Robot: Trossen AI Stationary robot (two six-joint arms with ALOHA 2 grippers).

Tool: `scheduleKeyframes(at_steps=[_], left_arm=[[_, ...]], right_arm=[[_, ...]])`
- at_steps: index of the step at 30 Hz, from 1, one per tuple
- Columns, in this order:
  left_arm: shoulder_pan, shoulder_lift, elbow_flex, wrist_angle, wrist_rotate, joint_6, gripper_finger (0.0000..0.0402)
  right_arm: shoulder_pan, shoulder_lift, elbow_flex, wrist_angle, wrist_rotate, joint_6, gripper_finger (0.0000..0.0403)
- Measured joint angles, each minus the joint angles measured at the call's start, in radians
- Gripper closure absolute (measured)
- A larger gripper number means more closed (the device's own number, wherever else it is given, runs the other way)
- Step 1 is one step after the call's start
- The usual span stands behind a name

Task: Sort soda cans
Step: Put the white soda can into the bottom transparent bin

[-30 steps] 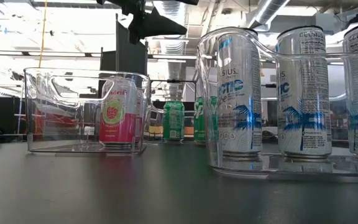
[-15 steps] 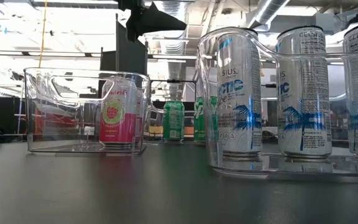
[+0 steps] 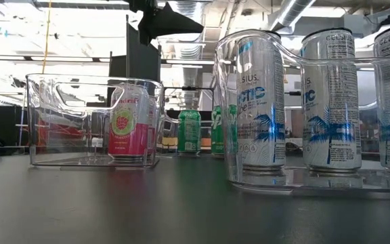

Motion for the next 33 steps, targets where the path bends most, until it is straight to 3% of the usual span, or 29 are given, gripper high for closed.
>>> scheduleKeyframes(at_steps=[3, 9, 21, 33], left_arm=[[-0.001, 0.0, 0.0, 0.0, 0.001, 0.015, 0.0111], [-0.005, 0.0, 0.0, 0.001, 0.002, 0.026, 0.0111], [-0.036, 0.0, 0.0, 0.02, 0.001, 0.072, 0.0111], [-0.045, -0.001, 0.0, 0.044, 0.0, 0.084, 0.0111]], right_arm=[[-0.007, -0.001, -0.013, 0.021, -0.002, 0.0, 0.0048], [-0.026, -0.002, -0.005, 0.029, -0.011, -0.007, 0.0154], [-0.108, 0.008, 0.175, -0.204, 0.022, -0.089, 0.0153], [-0.261, 0.004, 0.567, -0.471, 0.022, -0.36, 0.0153]])
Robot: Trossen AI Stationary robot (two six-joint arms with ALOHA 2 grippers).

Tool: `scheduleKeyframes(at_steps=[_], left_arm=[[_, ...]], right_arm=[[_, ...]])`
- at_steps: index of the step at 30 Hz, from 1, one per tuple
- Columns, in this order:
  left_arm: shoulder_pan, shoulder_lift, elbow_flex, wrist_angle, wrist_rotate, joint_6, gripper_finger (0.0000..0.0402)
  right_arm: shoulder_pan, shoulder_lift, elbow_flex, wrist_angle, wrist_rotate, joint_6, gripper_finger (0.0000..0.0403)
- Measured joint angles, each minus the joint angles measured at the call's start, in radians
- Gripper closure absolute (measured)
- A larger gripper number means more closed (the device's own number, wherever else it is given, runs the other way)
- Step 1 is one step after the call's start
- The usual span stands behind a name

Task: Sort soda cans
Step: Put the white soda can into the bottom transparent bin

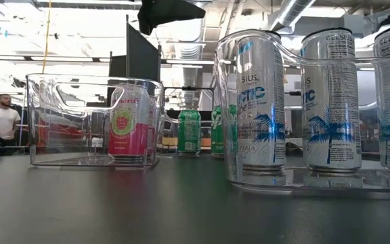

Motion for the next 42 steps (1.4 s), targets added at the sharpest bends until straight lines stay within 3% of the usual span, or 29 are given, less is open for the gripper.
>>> scheduleKeyframes(at_steps=[6, 12, 27, 42], left_arm=[[0.0, 0.0, 0.0, 0.0, 0.0, 0.009, 0.0111], [-0.002, 0.0, 0.0, 0.0, 0.002, 0.026, 0.0111], [0.002, -0.031, 0.0, 0.004, 0.062, 0.132, 0.0111], [0.004, -0.084, 0.0, -0.073, 0.099, 0.183, 0.0111]], right_arm=[[-0.152, -0.001, 0.102, -0.013, 0.006, -0.223, 0.0153], [-0.277, 0.002, 0.051, -0.013, 0.068, -0.342, 0.0153], [-0.278, 0.003, -0.259, 0.085, 0.083, -0.199, 0.0153], [-0.343, 0.001, -0.459, 0.268, -0.027, -0.147, 0.0153]])
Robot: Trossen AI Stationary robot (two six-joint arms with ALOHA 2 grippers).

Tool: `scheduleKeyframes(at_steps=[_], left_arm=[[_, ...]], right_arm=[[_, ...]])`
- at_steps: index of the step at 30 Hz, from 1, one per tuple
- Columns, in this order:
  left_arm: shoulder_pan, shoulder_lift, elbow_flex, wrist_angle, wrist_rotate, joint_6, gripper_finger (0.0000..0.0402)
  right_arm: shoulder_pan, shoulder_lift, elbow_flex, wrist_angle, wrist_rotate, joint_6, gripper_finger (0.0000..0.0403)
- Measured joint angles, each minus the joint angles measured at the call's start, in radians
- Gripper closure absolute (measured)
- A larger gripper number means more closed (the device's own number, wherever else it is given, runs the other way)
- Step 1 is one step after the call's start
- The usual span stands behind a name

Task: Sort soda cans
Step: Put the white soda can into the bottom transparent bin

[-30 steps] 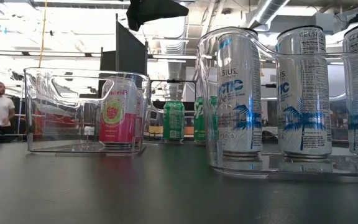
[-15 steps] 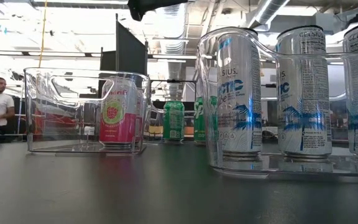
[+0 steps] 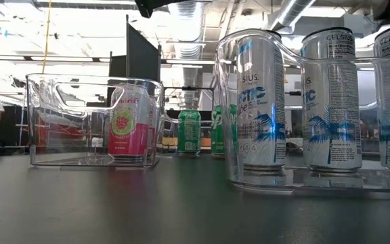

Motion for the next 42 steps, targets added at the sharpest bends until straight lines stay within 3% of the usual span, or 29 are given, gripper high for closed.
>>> scheduleKeyframes(at_steps=[25, 32, 42], left_arm=[[0.0, 0.0, 0.0, -0.018, 0.046, 0.015, 0.0111], [0.0, 0.0, 0.0, -0.018, 0.047, 0.017, 0.0111], [0.0, 0.0, 0.0, -0.018, 0.047, 0.022, 0.0111]], right_arm=[[-0.019, -0.001, -0.025, 0.064, -0.036, 0.055, 0.0152], [-0.015, 0.0, -0.027, 0.059, -0.04, 0.095, 0.0069], [-0.002, 0.0, -0.023, 0.06, -0.037, 0.107, 0.0075]])
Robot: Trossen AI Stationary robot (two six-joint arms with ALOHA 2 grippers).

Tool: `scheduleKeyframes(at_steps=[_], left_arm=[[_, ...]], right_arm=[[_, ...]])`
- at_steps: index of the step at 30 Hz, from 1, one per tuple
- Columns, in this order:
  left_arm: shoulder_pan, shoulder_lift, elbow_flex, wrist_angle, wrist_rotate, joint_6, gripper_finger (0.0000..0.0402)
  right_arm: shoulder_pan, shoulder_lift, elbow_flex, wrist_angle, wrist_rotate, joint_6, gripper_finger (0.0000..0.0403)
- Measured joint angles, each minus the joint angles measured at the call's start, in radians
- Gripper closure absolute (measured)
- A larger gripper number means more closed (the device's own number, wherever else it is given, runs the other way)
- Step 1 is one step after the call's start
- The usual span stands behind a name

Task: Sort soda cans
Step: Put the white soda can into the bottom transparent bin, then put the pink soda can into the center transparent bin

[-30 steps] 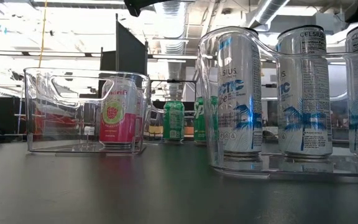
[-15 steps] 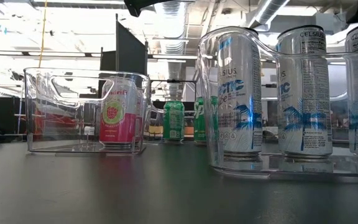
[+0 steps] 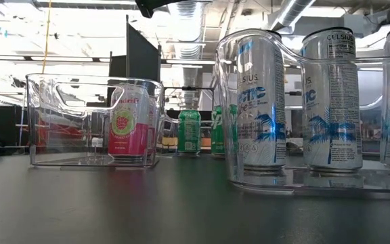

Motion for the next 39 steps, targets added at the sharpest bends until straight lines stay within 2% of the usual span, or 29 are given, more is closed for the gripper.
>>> scheduleKeyframes(at_steps=[17, 27, 32, 39], left_arm=[[0.0, 0.0, 0.0, -0.018, 0.027, 0.019, 0.0111], [0.014, 0.0, 0.0, -0.043, 0.026, 0.04, 0.0111], [0.036, -0.012, 0.0, -0.078, 0.026, 0.03, 0.0111], [0.031, -0.081, 0.0, -0.286, -0.031, -0.097, 0.0111]], right_arm=[[0.006, 0.002, 0.113, -0.139, 0.043, -0.007, 0.0077], [0.029, 0.0, 0.257, -0.193, 0.108, -0.086, 0.0077], [0.04, -0.001, 0.344, -0.203, 0.204, -0.163, 0.0077], [0.036, -0.002, 0.433, -0.183, 0.351, -0.307, 0.0077]])
